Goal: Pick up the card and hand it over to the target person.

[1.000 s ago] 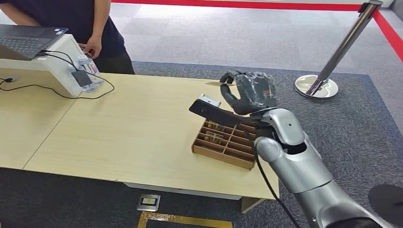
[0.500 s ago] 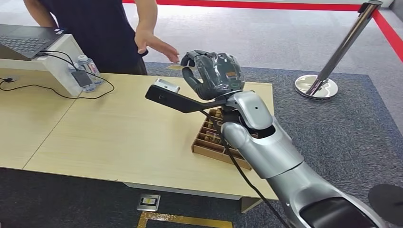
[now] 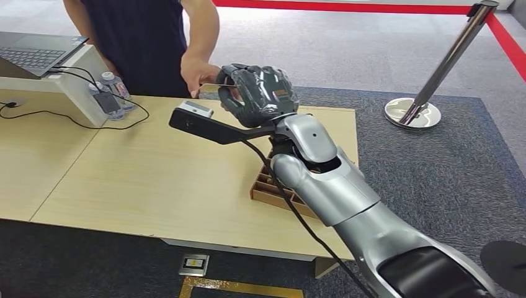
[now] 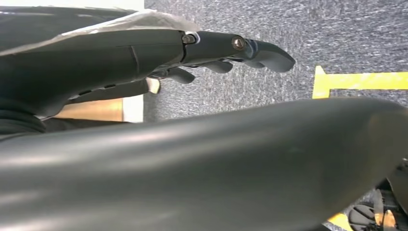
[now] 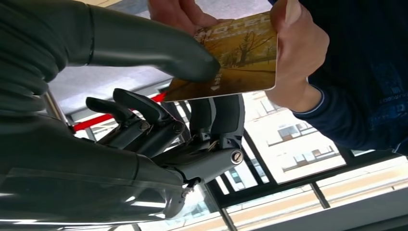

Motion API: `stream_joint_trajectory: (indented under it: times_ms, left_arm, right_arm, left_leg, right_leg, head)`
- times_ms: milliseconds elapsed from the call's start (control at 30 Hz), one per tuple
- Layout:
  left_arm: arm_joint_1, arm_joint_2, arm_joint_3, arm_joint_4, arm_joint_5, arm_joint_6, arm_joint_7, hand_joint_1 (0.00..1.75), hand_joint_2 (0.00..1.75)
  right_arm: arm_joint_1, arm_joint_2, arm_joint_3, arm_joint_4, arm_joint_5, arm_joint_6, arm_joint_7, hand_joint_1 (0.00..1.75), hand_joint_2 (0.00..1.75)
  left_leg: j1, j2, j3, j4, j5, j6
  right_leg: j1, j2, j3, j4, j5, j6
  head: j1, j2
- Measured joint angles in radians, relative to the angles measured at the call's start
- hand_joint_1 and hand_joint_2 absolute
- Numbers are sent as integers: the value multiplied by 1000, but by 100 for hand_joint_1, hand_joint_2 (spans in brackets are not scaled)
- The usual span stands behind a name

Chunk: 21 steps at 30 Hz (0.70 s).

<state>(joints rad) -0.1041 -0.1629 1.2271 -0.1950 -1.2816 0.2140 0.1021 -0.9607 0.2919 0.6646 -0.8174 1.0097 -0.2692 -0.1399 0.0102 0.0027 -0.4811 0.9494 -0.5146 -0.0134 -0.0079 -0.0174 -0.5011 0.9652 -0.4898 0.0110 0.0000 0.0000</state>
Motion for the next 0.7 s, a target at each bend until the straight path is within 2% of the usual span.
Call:
stream_joint_trajectory:
  times_ms: [167, 233, 300, 367, 400, 567, 633, 700]
  left_arm:
    - [1, 3, -3, 1, -2, 3, -2, 0, 0]
    - [1, 4, -4, 1, -4, 3, -1, 0, 0]
    - [1, 4, -5, 1, -4, 3, 2, 0, 0]
    - [1, 4, -2, 1, -1, 3, 3, 0, 0]
    - [1, 3, 1, 1, 3, 4, 3, 0, 0]
    - [2, -2, 12, 1, 16, 9, -2, 0, 0]
    - [2, -4, 19, 2, 24, 10, -6, 0, 0]
    - [3, -7, 25, 2, 31, 11, -10, 0, 0]
  right_arm:
    - [-7, 2, -16, 12, -61, 11, -21, 172, 175]
    - [-4, -1, -23, 7, -85, 12, -33, 155, 175]
    - [5, -6, -33, -8, -119, 19, -47, 75, 175]
    - [16, -15, -41, -35, -158, 40, -57, 5, 175]
    - [23, -23, -44, -54, -182, 54, -61, 0, 175]
    - [61, -70, -59, -142, -262, 85, -68, 0, 175]
    - [109, -111, -75, -217, -307, 89, -76, 0, 175]
    - [200, -172, -106, -337, -352, 82, -88, 0, 175]
  left_leg:
    - [0, 0, 0, 0, 0, 0]
    - [0, 0, 0, 0, 1, 0]
    - [0, 0, 0, 0, 1, 0]
    - [0, -1, 0, 0, 1, 0]
    - [0, -1, -1, 0, 1, 0]
    - [0, -2, -1, 0, 1, 0]
    - [0, -3, 0, 0, 1, 0]
    - [1, -4, 0, 0, 1, 0]
  right_leg:
    - [0, 0, 0, 0, 0, 0]
    - [0, 0, 0, 0, 0, 0]
    - [0, 0, 0, 0, 0, 0]
    - [0, -1, 0, 0, 0, 0]
    - [0, -1, 0, 0, 0, 0]
    - [0, -2, 0, -1, 0, 0]
    - [0, -3, 1, -1, 0, 0]
    - [1, -4, 2, -2, 0, 0]
  head:
    - [0, 0]
    - [0, 0]
    - [0, 0]
    - [0, 0]
    - [0, 0]
    - [0, 0]
    - [0, 0]
    - [0, 0]
